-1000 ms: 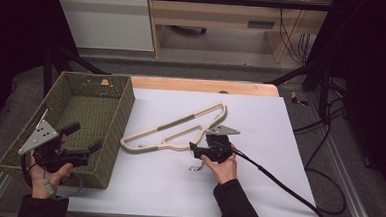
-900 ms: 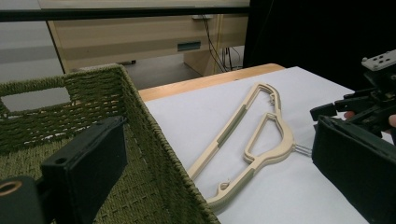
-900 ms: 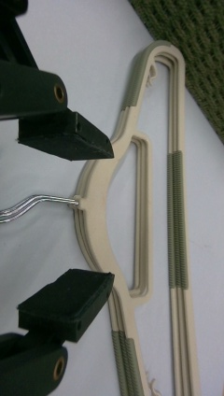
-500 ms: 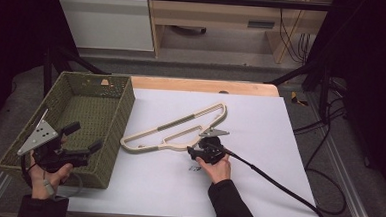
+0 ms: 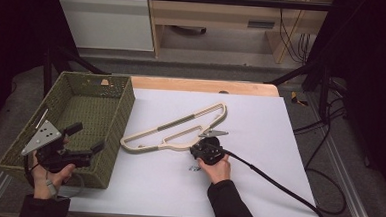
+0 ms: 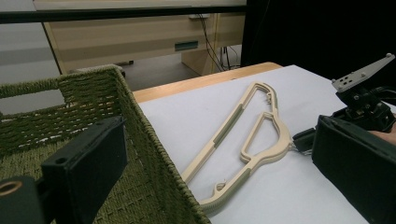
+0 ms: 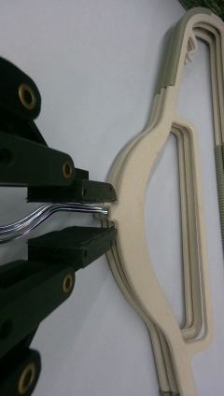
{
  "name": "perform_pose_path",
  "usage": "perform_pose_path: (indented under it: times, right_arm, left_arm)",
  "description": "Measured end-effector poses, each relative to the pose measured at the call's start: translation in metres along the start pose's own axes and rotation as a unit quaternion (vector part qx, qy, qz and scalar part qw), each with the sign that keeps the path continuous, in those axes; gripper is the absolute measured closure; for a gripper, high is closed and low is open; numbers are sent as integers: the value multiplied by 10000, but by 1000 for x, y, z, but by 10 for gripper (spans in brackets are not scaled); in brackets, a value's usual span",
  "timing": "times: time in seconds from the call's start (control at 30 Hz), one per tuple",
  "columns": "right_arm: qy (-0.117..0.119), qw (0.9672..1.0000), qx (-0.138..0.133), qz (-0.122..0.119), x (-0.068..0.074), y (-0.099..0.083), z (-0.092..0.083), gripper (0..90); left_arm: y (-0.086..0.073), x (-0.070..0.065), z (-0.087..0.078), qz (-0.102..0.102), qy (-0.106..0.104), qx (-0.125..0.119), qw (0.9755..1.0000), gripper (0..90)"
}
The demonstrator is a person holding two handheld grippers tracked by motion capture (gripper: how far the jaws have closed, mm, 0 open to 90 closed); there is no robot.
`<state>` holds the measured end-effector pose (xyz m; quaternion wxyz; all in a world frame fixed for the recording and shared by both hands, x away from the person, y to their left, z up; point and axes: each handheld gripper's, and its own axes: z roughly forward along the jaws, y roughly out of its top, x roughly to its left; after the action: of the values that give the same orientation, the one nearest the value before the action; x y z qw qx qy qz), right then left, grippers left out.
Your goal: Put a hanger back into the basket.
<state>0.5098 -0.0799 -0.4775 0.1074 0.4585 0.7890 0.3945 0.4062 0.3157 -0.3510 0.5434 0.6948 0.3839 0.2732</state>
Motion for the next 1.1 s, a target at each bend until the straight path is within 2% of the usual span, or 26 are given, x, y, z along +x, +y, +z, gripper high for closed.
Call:
perform_pose_path:
  times: [0.2, 0.47, 0.77, 0.9, 1.03, 1.07, 1.1]
  right_arm:
    - [21, 10000, -21, 50, 1, -1, 1, 868]
    - [-34, 9996, -64, 275, 3, 0, -1, 884]
    - [-101, 9995, -180, 239, 2, 3, -6, 889]
    - [-118, 9994, -253, 211, 2, 6, -10, 889]
    - [-163, 9996, -177, 163, 1, 7, -11, 890]
    - [-163, 9996, -177, 163, 1, 7, -11, 890]
    - [-186, 9996, -158, 116, 0, 7, -12, 890]
  left_arm:
    - [0, -1, 2, 23, -12, 37, 10000, 34]
    - [-1, -4, 4, 51, -29, 67, 10000, 35]
    - [1, -8, 6, 120, -65, 89, 9999, 38]
    - [3, -18, 10, 158, -184, 115, 9996, 40]
    - [7, -40, 21, 356, -346, 247, 9985, 40]
    - [7, -40, 21, 356, -346, 247, 9985, 40]
    - [7, -49, 28, 442, -422, 322, 9976, 41]
